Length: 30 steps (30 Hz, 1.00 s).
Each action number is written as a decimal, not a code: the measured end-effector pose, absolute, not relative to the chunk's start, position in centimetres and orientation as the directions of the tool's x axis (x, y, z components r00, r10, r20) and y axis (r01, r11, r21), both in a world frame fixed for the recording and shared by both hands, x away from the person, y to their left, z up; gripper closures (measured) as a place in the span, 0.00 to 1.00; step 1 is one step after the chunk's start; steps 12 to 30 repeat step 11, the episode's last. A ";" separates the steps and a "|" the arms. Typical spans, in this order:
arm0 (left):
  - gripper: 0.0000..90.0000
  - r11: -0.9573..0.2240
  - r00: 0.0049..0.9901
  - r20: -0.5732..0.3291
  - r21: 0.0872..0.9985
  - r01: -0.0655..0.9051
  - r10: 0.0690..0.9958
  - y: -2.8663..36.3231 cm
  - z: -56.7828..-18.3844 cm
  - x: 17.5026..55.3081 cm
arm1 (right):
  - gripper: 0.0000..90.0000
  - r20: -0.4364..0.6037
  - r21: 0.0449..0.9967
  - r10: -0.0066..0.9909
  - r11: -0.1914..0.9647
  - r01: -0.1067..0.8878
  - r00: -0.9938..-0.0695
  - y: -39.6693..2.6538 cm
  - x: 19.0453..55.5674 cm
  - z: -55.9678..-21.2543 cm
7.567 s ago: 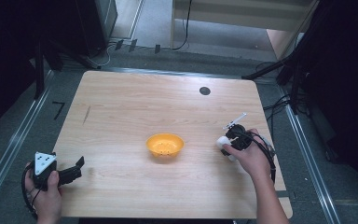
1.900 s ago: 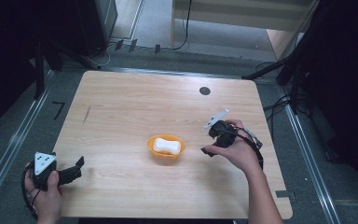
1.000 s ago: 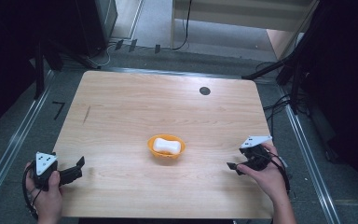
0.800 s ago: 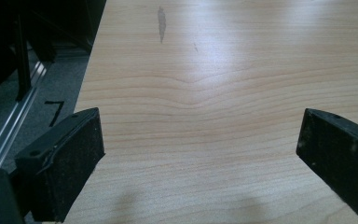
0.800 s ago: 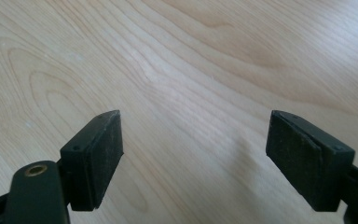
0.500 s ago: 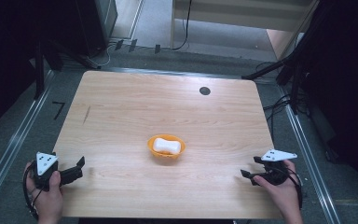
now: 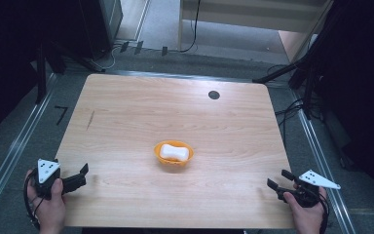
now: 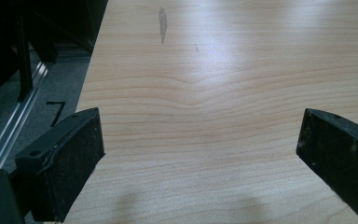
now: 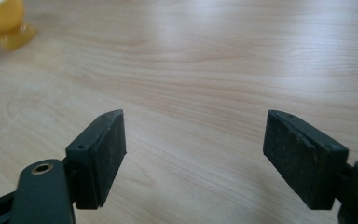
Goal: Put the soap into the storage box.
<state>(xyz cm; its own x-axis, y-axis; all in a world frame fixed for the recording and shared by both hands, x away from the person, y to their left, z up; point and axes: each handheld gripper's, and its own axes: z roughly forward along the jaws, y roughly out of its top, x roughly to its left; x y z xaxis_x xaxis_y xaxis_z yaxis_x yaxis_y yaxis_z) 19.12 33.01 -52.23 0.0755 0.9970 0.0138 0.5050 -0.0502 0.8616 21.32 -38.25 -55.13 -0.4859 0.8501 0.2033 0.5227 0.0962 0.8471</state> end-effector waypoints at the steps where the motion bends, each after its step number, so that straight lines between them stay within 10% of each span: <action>1: 0.01 -0.050 0.074 0.015 0.861 0.506 0.997 33.0 -52.2 19.1 | 0.26 0.212 0.849 0.855 0.079 0.523 -0.473 -38.4 21.3 -55.2; 30: 0.01 -0.039 0.075 0.001 0.862 0.506 0.997 33.1 -52.2 19.1 | 0.27 0.227 0.872 0.874 0.014 0.489 -0.430 -38.8 21.0 -55.2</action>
